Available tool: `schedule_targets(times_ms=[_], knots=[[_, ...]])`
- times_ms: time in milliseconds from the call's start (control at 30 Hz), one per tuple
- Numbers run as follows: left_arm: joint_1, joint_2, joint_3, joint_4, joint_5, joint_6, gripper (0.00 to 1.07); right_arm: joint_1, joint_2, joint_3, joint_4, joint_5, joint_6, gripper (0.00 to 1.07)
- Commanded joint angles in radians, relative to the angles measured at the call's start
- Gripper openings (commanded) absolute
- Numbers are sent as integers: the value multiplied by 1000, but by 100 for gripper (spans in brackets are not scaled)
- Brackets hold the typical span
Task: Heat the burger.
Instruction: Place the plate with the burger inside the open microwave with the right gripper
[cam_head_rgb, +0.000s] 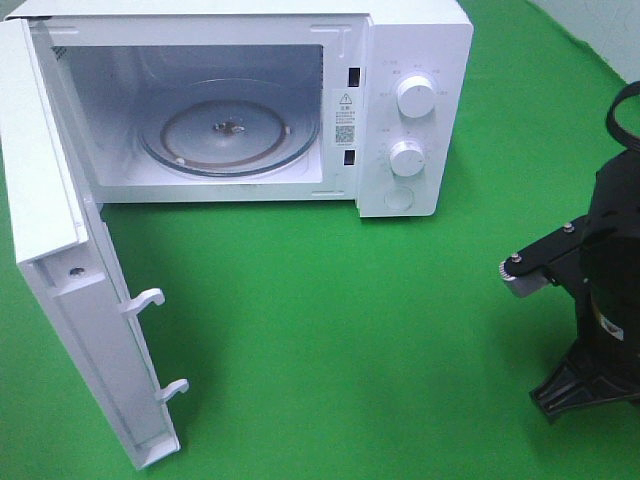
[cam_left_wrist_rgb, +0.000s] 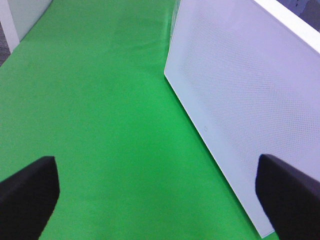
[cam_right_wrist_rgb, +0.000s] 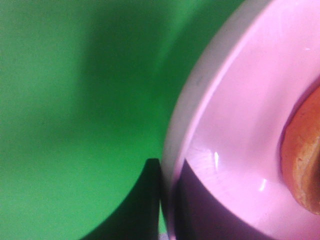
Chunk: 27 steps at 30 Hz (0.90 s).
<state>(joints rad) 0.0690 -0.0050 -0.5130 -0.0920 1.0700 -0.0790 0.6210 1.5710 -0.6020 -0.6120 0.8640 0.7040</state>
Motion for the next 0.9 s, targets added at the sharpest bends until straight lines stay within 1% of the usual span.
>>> schedule_targets(times_ms=[33, 67, 200, 467, 500, 533, 567, 600, 667, 700, 733, 767, 800, 833, 867, 900], knots=[[-1, -1, -1, -3, -7, -5, 100, 25, -49, 43, -28, 64, 5, 0], [-1, -1, -1, -3, -7, -5, 100, 37, -74, 65, -22, 64, 5, 0], [-1, -1, -1, -3, -7, -5, 100, 63, -124, 93, -16, 64, 5, 0], [-1, -1, -1, -3, -7, -5, 100, 121, -171, 96, -24, 92, 5, 0], [-1, -1, -1, -3, -7, -5, 100, 143, -175, 96, -25, 92, 5, 0], [-1, -1, -1, -3, -7, -5, 100, 143, -175, 96, -25, 92, 5, 0], [-1, -1, -1, -3, -7, -5, 100, 169, -175, 96, -25, 92, 5, 0], [-1, -1, -1, -3, -7, -5, 100, 169, -175, 96, -25, 92, 5, 0], [-1, -1, -1, -3, -7, -5, 100, 209, -175, 96, -36, 94, 5, 0], [-1, -1, -1, -3, -7, -5, 100, 209, -175, 96, -36, 94, 5, 0], [-1, -1, -1, -3, -7, -5, 100, 235, -175, 96, -44, 104, 5, 0], [-1, -1, -1, -3, -7, -5, 100, 235, -175, 96, -44, 104, 5, 0], [-1, -1, -1, -3, -7, -5, 100, 265, -175, 96, -55, 112, 5, 0], [-1, -1, -1, -3, -7, -5, 100, 265, -175, 96, -55, 112, 5, 0], [-1, -1, -1, -3, -7, -5, 100, 292, -175, 96, -67, 117, 5, 0], [-1, -1, -1, -3, -7, -5, 100, 292, -175, 96, -67, 117, 5, 0]])
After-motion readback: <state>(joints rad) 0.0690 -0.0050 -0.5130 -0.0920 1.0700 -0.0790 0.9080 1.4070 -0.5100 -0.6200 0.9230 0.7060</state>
